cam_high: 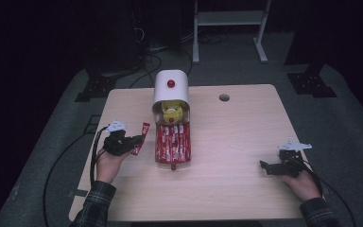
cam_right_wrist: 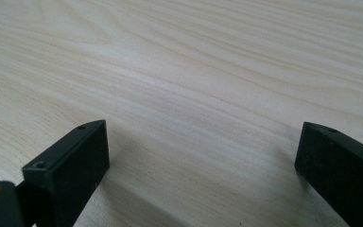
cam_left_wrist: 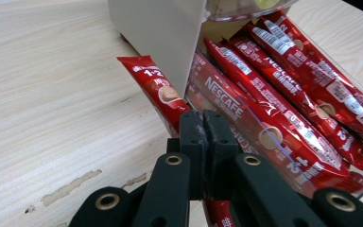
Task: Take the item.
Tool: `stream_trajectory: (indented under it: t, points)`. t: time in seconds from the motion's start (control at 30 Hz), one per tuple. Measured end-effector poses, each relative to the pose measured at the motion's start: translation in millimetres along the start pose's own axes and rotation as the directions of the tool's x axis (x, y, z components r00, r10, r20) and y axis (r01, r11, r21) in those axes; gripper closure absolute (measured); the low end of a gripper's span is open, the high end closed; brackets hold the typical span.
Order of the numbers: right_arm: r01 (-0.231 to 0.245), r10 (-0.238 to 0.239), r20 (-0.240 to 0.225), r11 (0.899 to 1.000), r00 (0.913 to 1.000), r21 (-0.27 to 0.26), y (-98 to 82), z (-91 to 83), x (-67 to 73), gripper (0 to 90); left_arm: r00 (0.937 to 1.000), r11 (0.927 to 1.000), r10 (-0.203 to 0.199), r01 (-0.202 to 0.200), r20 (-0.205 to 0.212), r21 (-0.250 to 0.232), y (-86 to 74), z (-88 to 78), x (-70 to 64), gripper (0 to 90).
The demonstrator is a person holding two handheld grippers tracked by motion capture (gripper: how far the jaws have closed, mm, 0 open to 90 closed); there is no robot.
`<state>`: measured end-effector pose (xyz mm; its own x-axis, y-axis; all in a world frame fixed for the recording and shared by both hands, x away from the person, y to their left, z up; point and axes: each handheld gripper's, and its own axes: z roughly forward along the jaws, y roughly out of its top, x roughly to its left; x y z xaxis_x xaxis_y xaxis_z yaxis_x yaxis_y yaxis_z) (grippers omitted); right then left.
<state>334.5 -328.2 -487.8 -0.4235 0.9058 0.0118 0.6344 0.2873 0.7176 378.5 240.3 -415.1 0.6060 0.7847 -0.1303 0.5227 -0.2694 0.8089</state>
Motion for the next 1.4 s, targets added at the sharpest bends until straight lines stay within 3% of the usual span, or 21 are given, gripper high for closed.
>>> stream_trajectory:
  t: [0.63, 1.4]
  points:
    - [0.001, -0.001, 0.0, 1.0, 1.0, 0.0, 0.0, 0.0, -0.1, 2.9, 0.9998, 0.9994, -0.018, 0.018, -0.008, 0.031, -5.7, 13.9, 8.4, 87.6]
    - [0.0, 0.0, 0.0, 1.0, 1.0, -0.001, 0.0, 0.2, -0.1, 2.9, 0.9988, 0.9935, -0.039, 0.042, -0.03, 0.106, -13.9, 34.2, 17.2, 87.6]
